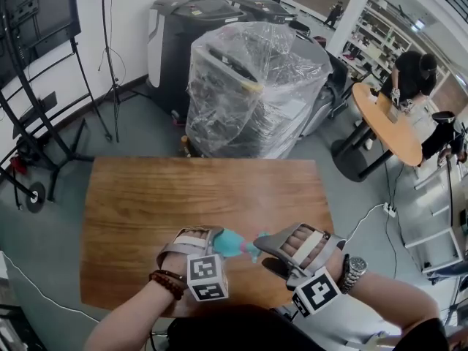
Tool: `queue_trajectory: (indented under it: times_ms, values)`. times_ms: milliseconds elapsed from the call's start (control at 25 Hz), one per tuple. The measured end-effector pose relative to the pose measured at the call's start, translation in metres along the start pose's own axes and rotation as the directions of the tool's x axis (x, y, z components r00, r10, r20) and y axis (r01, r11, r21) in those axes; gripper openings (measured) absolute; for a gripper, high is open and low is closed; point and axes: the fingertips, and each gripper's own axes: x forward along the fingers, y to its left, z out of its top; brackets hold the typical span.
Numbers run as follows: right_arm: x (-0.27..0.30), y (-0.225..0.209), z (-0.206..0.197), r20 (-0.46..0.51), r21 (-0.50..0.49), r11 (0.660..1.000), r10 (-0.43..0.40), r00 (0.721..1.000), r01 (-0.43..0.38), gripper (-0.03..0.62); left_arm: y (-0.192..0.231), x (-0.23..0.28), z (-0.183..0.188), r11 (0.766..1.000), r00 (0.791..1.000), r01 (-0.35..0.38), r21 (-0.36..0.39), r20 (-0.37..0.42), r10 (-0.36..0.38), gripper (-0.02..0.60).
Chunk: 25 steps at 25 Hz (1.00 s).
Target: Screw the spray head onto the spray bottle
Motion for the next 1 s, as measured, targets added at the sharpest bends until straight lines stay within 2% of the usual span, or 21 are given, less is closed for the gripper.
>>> queue_trajectory:
  times_ms: [80,160,280,400,440,520,560,600,640,680,720,760,840,920,1000]
  values:
    - [0.008,0.004,0.012,0.014,-0.107,0.994,-0.028,1.0,0.03,0.288,-0.008,0.0,0.002,0.998,0.999,0.033,0.046,-0.005,-0.033,0.367]
    - [0.013,0.01,0.02,0.032,-0.161,0.986,-0.038,0.999,0.043,0.26,-0.017,0.001,0.005,0.994,0.998,0.06,0.091,-0.007,-0.059,0.367]
    - [0.019,0.019,0.023,0.036,-0.199,0.98,-0.019,0.999,0.026,0.19,-0.026,0.001,0.011,0.986,0.997,0.075,0.146,-0.003,-0.076,0.367]
    - [0.022,0.026,0.023,0.027,-0.184,0.983,0.002,1.0,0.003,0.138,-0.026,0.0,0.012,0.983,0.998,0.058,0.173,-0.005,-0.058,0.368]
    - [0.022,0.028,0.022,0.022,-0.146,0.989,0.016,1.0,-0.012,0.118,-0.025,0.0,0.011,0.983,0.999,0.049,0.176,-0.006,-0.049,0.368]
    - [0.024,0.032,0.017,0.018,0.011,0.997,0.075,0.997,-0.076,0.118,-0.023,0.0,0.01,0.984,1.0,0.026,0.175,-0.011,-0.025,0.368]
    - [0.026,0.032,0.014,0.03,0.125,0.986,0.104,0.994,-0.107,0.118,-0.022,0.001,0.01,0.985,1.0,0.014,0.17,-0.016,-0.012,0.367]
    - [0.029,0.031,0.012,0.053,0.254,0.958,0.125,0.991,-0.135,0.118,-0.02,0.002,0.009,0.987,1.0,0.001,0.161,-0.02,0.002,0.368]
    - [0.031,0.03,0.009,0.085,0.393,0.905,0.144,0.986,-0.166,0.118,-0.019,0.003,0.009,0.989,1.0,-0.013,0.151,-0.022,0.017,0.367]
    - [0.034,0.029,0.005,0.12,0.531,0.824,0.159,0.98,-0.199,0.118,-0.017,0.004,0.009,0.99,0.999,-0.03,0.14,-0.024,0.033,0.367]
    - [0.036,0.027,0.001,0.155,0.659,0.716,0.17,0.973,-0.23,0.118,-0.015,0.005,0.009,0.99,0.998,-0.046,0.13,-0.026,0.05,0.367]
    - [0.037,0.026,-0.003,0.188,0.768,0.588,0.174,0.967,-0.255,0.118,-0.014,0.005,0.009,0.991,0.997,-0.062,0.122,-0.029,0.066,0.367]
    - [0.042,0.022,-0.011,0.25,0.909,0.3,0.167,0.954,-0.29,0.118,-0.011,0.007,0.006,0.99,0.995,-0.089,0.111,-0.043,0.094,0.367]
    - [0.044,0.02,-0.015,0.308,0.949,0.014,0.152,0.939,-0.314,0.118,-0.011,0.009,0.003,0.989,0.992,-0.107,0.105,-0.056,0.114,0.367]
    - [0.047,0.021,-0.018,0.373,0.909,-0.248,0.122,0.92,-0.336,0.118,-0.013,0.011,0.002,0.987,0.99,-0.122,0.106,-0.063,0.129,0.367]
